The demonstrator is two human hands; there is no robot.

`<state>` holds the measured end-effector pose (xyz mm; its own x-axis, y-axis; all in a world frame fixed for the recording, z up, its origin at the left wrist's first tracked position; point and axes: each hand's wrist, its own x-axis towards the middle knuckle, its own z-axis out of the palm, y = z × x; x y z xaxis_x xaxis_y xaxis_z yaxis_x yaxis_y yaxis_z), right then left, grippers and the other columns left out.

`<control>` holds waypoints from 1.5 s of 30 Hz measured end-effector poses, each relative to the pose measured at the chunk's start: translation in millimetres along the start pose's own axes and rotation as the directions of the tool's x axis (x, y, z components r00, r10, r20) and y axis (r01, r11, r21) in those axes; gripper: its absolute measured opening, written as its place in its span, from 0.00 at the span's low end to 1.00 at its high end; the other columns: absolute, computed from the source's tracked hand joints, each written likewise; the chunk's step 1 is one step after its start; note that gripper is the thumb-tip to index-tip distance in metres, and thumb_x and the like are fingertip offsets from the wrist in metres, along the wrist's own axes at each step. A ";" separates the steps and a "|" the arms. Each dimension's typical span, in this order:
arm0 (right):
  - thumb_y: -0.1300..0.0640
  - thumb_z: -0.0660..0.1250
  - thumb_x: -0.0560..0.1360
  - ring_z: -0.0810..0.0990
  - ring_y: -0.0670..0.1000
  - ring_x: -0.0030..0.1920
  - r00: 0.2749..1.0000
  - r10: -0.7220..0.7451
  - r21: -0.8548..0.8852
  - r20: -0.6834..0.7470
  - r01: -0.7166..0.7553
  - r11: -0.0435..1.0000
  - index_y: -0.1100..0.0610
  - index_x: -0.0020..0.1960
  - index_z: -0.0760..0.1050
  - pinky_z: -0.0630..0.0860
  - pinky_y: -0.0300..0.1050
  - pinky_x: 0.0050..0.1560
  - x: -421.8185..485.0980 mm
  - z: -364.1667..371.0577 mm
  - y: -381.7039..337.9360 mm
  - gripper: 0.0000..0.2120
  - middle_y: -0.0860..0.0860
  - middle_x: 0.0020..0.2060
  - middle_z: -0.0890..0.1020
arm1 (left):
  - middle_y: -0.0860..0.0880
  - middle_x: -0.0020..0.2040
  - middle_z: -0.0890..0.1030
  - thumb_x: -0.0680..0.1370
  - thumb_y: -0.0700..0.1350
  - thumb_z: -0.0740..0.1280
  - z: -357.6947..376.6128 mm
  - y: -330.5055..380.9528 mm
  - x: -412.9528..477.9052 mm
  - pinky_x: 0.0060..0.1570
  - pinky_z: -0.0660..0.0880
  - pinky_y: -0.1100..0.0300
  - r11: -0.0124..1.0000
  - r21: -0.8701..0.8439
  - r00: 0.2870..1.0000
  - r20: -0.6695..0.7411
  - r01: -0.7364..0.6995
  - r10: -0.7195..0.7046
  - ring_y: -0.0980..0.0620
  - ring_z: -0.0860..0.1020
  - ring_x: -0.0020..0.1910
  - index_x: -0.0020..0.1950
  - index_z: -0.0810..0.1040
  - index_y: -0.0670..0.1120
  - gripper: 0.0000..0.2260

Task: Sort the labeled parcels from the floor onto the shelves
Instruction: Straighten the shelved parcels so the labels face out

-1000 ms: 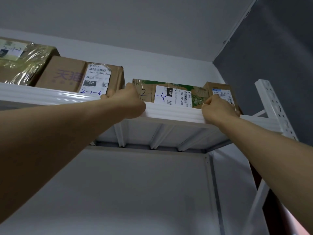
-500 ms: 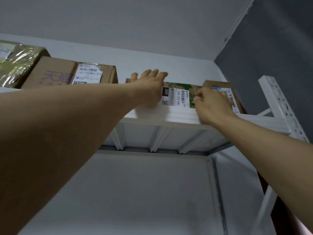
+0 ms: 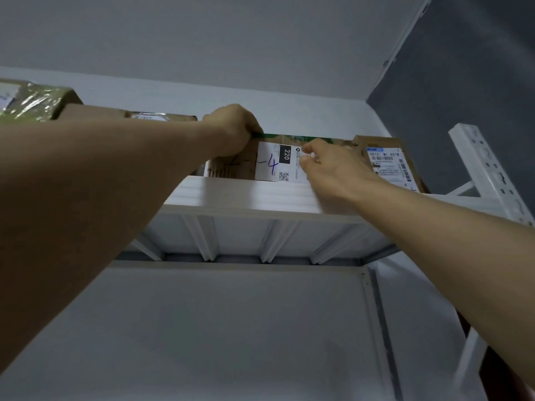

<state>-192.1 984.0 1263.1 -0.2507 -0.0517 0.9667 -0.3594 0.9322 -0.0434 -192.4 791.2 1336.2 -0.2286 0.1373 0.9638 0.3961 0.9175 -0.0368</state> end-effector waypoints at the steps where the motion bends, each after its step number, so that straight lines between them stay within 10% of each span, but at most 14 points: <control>1: 0.48 0.53 0.84 0.71 0.59 0.70 1.000 -0.008 0.009 0.004 0.008 1.000 0.50 0.75 0.67 0.68 0.52 0.66 0.9 0.6 -1.2 0.21 0.55 0.69 0.77 | 0.50 0.56 0.82 0.79 0.36 0.61 -2.8 -1.0 0.4 0.62 0.74 0.55 0.999 -0.037 1.000 -0.010 0.011 -0.011 0.46 0.78 0.59 0.59 0.83 0.52 0.18; 12: 0.50 0.53 0.85 0.72 0.59 0.69 0.995 -0.085 0.071 0.046 0.082 0.994 0.51 0.74 0.67 0.67 0.47 0.59 7.5 3.5 -29.1 0.20 0.54 0.70 0.75 | 0.50 0.53 0.84 0.77 0.30 0.59 -42.0 -30.6 1.4 0.64 0.74 0.51 0.998 0.061 1.000 0.026 -0.017 0.015 0.49 0.80 0.58 0.53 0.85 0.52 0.21; 18: 0.49 0.52 0.85 0.74 0.56 0.63 0.997 -0.075 0.118 0.010 0.074 0.990 0.50 0.70 0.70 0.63 0.44 0.50 3.9 3.8 -40.0 0.17 0.52 0.65 0.78 | 0.54 0.56 0.83 0.74 0.29 0.55 -42.7 -28.4 -6.6 0.68 0.59 0.51 0.980 0.192 0.998 -0.002 -0.054 0.055 0.52 0.76 0.62 0.60 0.81 0.53 0.27; 29: 0.50 0.52 0.84 0.77 0.55 0.56 0.999 -0.025 0.041 0.023 0.024 0.999 0.51 0.65 0.72 0.74 0.53 0.59 -7.3 -6.6 -19.3 0.14 0.51 0.56 0.80 | 0.53 0.69 0.75 0.76 0.31 0.55 -16.8 -9.5 -7.5 0.71 0.63 0.45 0.990 0.136 0.996 0.091 -0.028 0.016 0.49 0.72 0.69 0.73 0.68 0.54 0.29; 38: 0.49 0.52 0.83 0.77 0.57 0.56 0.999 0.041 0.044 0.026 -0.042 0.998 0.50 0.62 0.72 0.76 0.56 0.58 -24.7 -11.7 27.3 0.14 0.53 0.57 0.80 | 0.48 0.71 0.73 0.83 0.61 0.47 25.6 23.8 -9.8 0.68 0.56 0.42 0.986 0.158 0.986 0.167 -0.051 0.024 0.42 0.69 0.70 0.77 0.59 0.53 0.24; 45: 0.52 0.53 0.83 0.69 0.60 0.68 0.978 0.178 -0.001 -0.108 -0.180 0.984 0.50 0.65 0.72 0.67 0.53 0.61 -27.7 -22.0 61.8 0.14 0.55 0.63 0.78 | 0.42 0.72 0.70 0.81 0.65 0.48 32.8 24.6 -2.3 0.67 0.57 0.39 0.972 0.236 0.995 0.090 0.019 -0.041 0.39 0.68 0.68 0.76 0.61 0.51 0.28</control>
<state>-187.6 1050.8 1239.2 -0.2127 0.1544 0.9648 -0.3076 0.9267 -0.2161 -211.3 825.8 1324.5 -0.3236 0.1326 0.9369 0.1707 0.9821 -0.0800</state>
